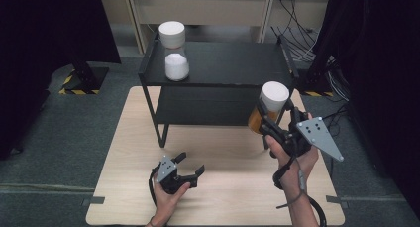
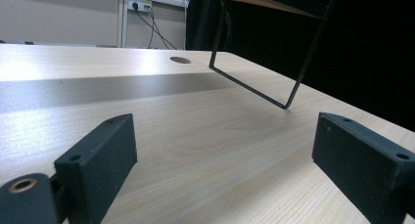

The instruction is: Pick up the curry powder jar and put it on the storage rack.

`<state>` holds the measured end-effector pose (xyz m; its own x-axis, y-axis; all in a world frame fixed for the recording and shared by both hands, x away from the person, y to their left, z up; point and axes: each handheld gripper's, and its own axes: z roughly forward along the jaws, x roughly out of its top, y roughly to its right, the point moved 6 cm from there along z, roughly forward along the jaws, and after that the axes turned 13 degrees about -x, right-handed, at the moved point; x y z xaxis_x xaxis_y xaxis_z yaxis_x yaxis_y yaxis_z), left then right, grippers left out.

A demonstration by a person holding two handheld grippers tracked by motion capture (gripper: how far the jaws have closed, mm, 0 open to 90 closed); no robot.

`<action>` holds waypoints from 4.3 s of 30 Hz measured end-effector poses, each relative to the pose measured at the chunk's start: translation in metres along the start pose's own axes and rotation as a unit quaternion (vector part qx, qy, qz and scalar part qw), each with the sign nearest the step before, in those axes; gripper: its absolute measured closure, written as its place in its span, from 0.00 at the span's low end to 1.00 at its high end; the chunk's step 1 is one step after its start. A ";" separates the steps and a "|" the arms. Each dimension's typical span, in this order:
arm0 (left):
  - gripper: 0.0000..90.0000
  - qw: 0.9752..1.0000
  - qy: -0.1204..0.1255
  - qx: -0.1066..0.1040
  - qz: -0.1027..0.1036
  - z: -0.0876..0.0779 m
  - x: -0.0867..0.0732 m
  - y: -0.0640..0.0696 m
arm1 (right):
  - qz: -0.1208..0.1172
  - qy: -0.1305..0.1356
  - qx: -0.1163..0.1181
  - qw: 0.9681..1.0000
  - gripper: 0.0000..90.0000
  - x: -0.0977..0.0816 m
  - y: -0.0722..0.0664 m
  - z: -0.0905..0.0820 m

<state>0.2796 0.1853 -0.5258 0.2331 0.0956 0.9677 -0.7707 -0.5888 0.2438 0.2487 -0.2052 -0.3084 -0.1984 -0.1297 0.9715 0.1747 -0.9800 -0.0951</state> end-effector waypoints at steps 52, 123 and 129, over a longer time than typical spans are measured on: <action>0.10 1.000 -0.001 -0.002 0.002 0.000 0.000 0.000 | 0.000 0.013 -0.010 1.000 0.38 0.047 -0.008 0.031; 0.09 1.000 0.000 -0.004 -0.003 0.001 0.001 -0.002 | -0.019 -0.032 -0.055 0.998 0.38 0.063 -0.011 0.115; 0.10 1.000 0.000 -0.004 -0.002 0.001 0.000 -0.002 | -0.021 -0.030 -0.056 0.998 0.38 0.061 -0.009 0.118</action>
<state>0.2821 0.1860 -0.5260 0.2355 0.0978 0.9669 -0.7744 -0.5822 0.2475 0.3484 -0.1867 -0.2223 -0.1450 -0.0814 0.9861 0.0569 -0.9956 -0.0738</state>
